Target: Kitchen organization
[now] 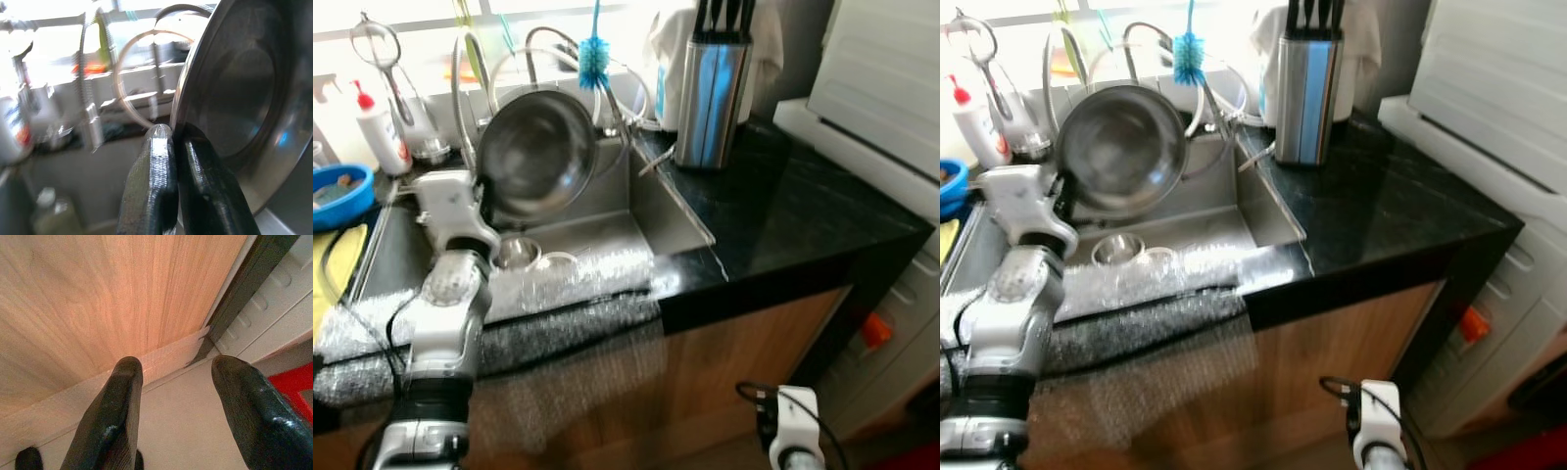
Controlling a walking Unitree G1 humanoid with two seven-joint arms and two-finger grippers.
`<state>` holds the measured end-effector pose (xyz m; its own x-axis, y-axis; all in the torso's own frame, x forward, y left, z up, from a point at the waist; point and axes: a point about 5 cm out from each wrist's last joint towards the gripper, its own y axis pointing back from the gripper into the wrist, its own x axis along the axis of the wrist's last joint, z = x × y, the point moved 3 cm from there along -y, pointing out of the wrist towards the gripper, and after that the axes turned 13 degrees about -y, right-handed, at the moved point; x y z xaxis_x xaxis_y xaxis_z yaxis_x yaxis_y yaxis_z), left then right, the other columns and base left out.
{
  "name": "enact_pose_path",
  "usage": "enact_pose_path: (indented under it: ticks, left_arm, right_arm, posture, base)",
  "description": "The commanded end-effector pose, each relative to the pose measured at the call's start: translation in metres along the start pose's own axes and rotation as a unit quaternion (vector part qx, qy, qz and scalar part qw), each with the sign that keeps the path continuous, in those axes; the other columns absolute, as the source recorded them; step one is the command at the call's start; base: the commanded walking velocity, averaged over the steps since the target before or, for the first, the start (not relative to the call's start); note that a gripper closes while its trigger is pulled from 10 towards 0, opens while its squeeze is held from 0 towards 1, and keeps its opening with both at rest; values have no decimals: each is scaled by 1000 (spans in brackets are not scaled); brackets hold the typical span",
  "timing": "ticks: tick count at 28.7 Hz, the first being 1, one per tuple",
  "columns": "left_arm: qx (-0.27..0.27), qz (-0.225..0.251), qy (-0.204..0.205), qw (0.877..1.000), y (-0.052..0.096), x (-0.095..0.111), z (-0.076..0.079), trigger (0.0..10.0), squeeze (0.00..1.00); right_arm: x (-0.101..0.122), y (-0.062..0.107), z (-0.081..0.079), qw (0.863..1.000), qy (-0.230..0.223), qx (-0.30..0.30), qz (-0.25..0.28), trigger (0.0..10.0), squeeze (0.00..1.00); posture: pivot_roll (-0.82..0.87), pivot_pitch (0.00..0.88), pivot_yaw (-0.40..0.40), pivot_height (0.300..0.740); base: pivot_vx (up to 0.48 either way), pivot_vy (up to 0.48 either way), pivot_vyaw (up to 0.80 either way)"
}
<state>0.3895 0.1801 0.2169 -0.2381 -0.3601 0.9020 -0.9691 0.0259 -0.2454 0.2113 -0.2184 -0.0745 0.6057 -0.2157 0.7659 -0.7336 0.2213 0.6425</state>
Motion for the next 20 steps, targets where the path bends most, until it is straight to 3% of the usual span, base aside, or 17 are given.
enact_pose_path:
  ticks: [1, 2, 4, 7, 12, 14, 15, 18, 20]
  left_arm:
    - [-17, 8, -43, 999, -8, 6, 4, 10000, 0]
    - [-41, -1, -80, 996, -15, 5, 12, 10000, 0]
    - [-53, -4, -94, 994, -18, 4, 16, 10000, 0]
    - [-96, -66, -144, 983, -29, -14, 29, 10000, 0]
    - [-107, -80, -161, 978, -36, -17, 33, 10000, 0]
    - [-116, -72, -216, 967, -43, -9, 39, 10000, 0]
    - [-116, -72, -216, 967, -43, -9, 39, 10000, 0]
    - [-141, -69, -310, 938, -48, -5, 50, 10000, 0]
    - [-146, -71, -326, 931, -50, -6, 52, 10000, 0]
  right_arm:
    - [2, -1, -4, 1000, -8, 2, 8, 10000, 0]
    - [1, -1, -6, 1000, -8, 3, 7, 10000, 0]
    - [0, -1, -6, 1000, -8, 3, 6, 10000, 0]
    - [-2, -1, -9, 1000, 2, 8, 5, 10000, 0]
    - [-4, -2, -9, 1000, -4, 6, 7, 10000, 0]
    - [-2, -3, -8, 1000, -6, 5, 9, 10000, 0]
    - [-2, -3, -8, 1000, -6, 5, 9, 10000, 0]
    - [-1, -3, -8, 1000, -6, 3, 11, 10000, 0]
    - [-1, -4, -8, 1000, -6, 3, 12, 10000, 0]
  posture:
    - [2, 0, 82, 740]
    - [-4, 0, 85, 740]
    - [-4, 0, 86, 740]
    - [-11, 0, 94, 740]
    - [-13, 0, 96, 740]
    - [-20, 0, 103, 740]
    - [-20, 0, 103, 740]
    - [-24, 0, 107, 740]
    - [-24, 0, 108, 740]
  base:
    - [0, 0, 0]
    - [0, 0, 0]
    - [0, 0, 0]
    - [0, 0, 0]
    - [0, 0, 0]
    - [0, 0, 0]
    - [0, 0, 0]
    - [0, 0, 0]
    - [0, 0, 0]
